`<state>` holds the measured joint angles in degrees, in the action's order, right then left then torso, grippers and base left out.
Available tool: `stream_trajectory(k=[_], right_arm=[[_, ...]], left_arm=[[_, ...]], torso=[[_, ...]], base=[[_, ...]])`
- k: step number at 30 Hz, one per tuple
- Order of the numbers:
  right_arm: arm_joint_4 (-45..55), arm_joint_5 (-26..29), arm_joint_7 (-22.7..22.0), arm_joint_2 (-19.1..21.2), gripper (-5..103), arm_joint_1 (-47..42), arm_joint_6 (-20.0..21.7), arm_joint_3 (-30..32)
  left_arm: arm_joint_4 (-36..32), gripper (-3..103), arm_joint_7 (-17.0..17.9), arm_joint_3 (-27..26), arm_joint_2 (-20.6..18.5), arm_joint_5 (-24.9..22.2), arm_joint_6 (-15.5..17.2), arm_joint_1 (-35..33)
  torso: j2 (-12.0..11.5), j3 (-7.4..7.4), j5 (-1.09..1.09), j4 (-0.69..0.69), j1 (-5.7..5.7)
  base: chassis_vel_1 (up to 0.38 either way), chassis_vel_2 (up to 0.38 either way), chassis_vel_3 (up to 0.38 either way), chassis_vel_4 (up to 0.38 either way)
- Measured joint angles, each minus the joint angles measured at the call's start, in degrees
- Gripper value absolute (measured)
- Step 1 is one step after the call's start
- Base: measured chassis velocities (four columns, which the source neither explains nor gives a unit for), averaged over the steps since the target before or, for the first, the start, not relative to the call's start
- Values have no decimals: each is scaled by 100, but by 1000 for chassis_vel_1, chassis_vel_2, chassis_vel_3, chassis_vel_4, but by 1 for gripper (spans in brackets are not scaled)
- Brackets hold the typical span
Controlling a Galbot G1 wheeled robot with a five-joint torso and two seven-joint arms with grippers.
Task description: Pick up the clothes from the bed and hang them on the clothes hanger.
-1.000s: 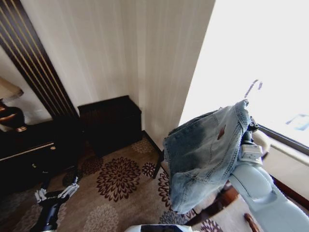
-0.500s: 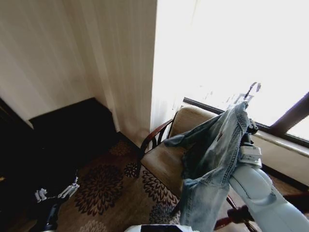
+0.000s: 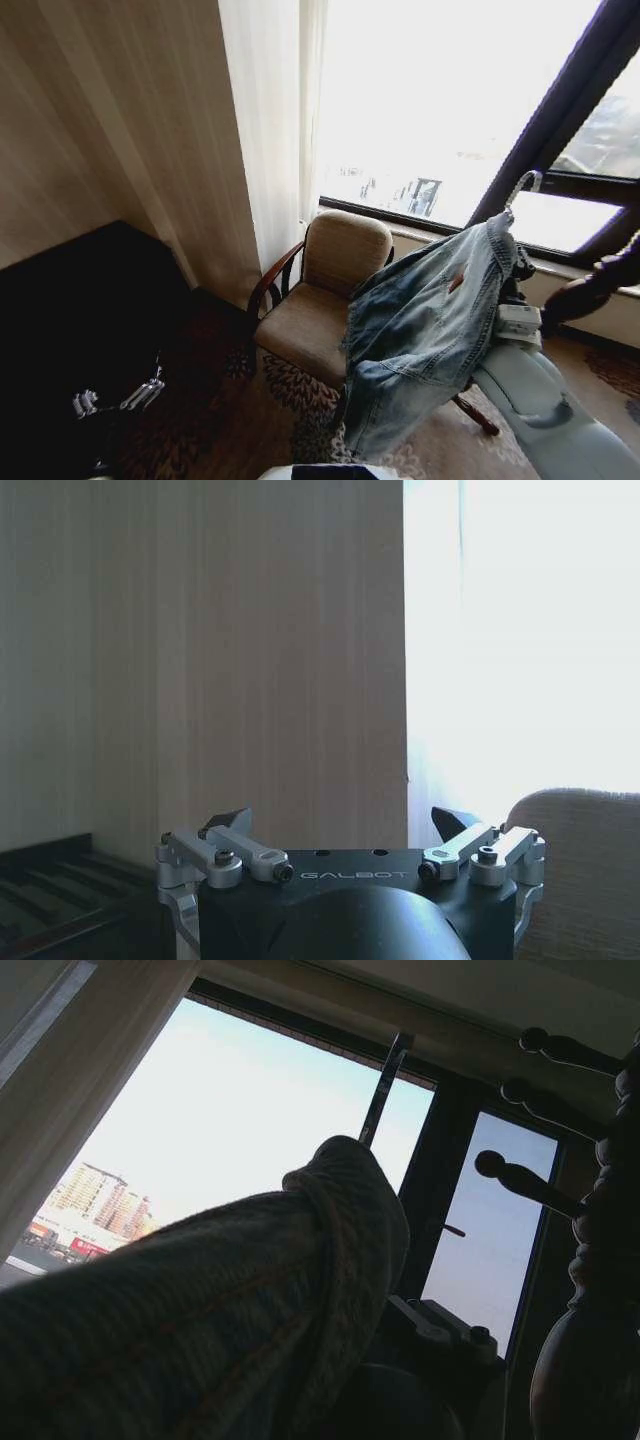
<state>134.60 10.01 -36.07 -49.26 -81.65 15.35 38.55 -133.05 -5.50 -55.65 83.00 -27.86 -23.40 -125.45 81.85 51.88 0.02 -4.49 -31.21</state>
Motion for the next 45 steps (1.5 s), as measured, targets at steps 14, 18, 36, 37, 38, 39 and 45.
stream_trajectory(k=[14,18,36,37,38,39,45], right_arm=[[41,-20,-1,28,21,5,-49,41],[140,-38,-47,39,21,-9,95,202],[55,25,-358,-187,21,-375,301,1010],[55,25,-356,-198,21,-384,281,1010],[55,25,-356,-198,21,-384,281,1010],[58,26,-346,-223,21,-404,250,1010],[112,-118,-247,-366,21,-559,113,915]], left_arm=[[0,100,0,-1,0,0,0,0],[0,100,0,0,0,0,0,0],[0,100,-1,0,0,0,0,0],[0,100,-1,0,0,0,0,0],[0,100,-1,0,0,0,0,0],[0,100,-1,0,0,0,0,0],[0,100,-1,0,0,0,0,0]], torso=[[10,-7,-3,-2,16],[6,-3,0,-2,11],[6,-4,-1,-2,12],[6,-4,-2,-2,11],[6,-4,-2,-2,11],[4,-2,-1,-1,8],[1,-1,-2,0,3]], base=[[86,-228,-359,-27],[-95,-176,-148,-61],[-41,-20,-12,-31],[0,0,0,0],[0,0,0,0],[0,0,0,0],[0,0,0,0]])
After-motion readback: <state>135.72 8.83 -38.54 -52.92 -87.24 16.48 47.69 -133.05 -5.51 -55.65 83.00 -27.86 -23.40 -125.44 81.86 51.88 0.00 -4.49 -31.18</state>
